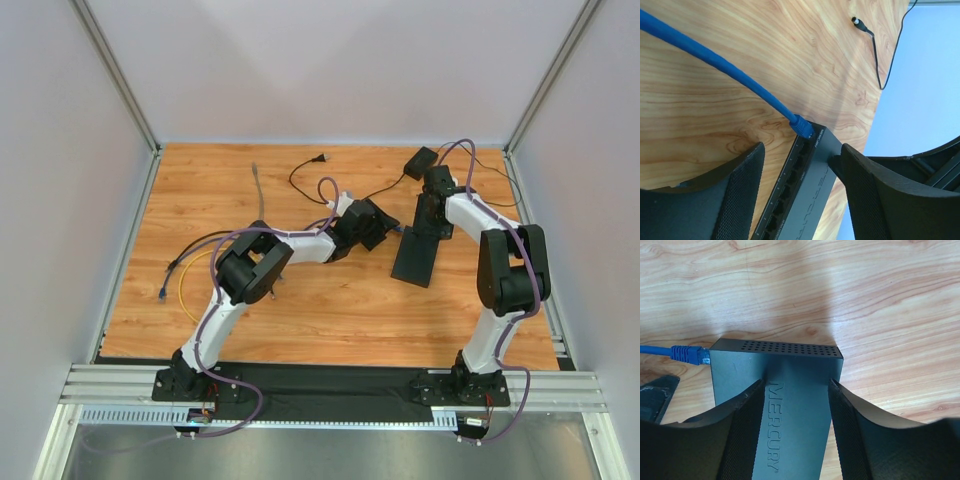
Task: Pull the plug from the switch port
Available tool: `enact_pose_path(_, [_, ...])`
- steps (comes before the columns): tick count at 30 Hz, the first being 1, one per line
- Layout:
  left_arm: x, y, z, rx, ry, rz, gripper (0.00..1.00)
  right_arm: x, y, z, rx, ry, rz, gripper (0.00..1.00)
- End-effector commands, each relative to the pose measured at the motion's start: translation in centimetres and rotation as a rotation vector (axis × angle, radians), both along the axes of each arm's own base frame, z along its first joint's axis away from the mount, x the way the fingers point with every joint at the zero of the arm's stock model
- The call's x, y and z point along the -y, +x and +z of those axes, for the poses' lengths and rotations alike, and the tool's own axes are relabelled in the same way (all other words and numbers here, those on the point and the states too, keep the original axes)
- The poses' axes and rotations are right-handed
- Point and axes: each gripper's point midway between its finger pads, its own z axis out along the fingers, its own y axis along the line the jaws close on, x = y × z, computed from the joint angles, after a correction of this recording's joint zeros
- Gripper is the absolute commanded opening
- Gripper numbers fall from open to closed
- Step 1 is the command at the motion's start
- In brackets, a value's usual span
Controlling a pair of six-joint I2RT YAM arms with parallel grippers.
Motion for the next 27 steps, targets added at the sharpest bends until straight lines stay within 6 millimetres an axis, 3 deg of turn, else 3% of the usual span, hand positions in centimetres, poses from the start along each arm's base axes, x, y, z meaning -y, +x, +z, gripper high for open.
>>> enact_pose_path(1, [0.2, -0.3, -1.5, -0.046, 0.025, 0.021, 0.7, 0.4, 0.0, -0.9, -0.03, -0.014, -0.007, 0.55])
enact_pose_path(11, [1.5, -0.2, -3.0, -0.089, 0.018, -0.005, 0.64, 0.9, 0.0, -1.8, -0.059, -0.05, 0.011, 0.54])
enact_pose_path(27, [1.9, -0.8, -5.4, -0.139, 0.019, 0.023, 0.57, 0.7, 0.0, -1.9, -0.068, -0.047, 0.028, 0.53])
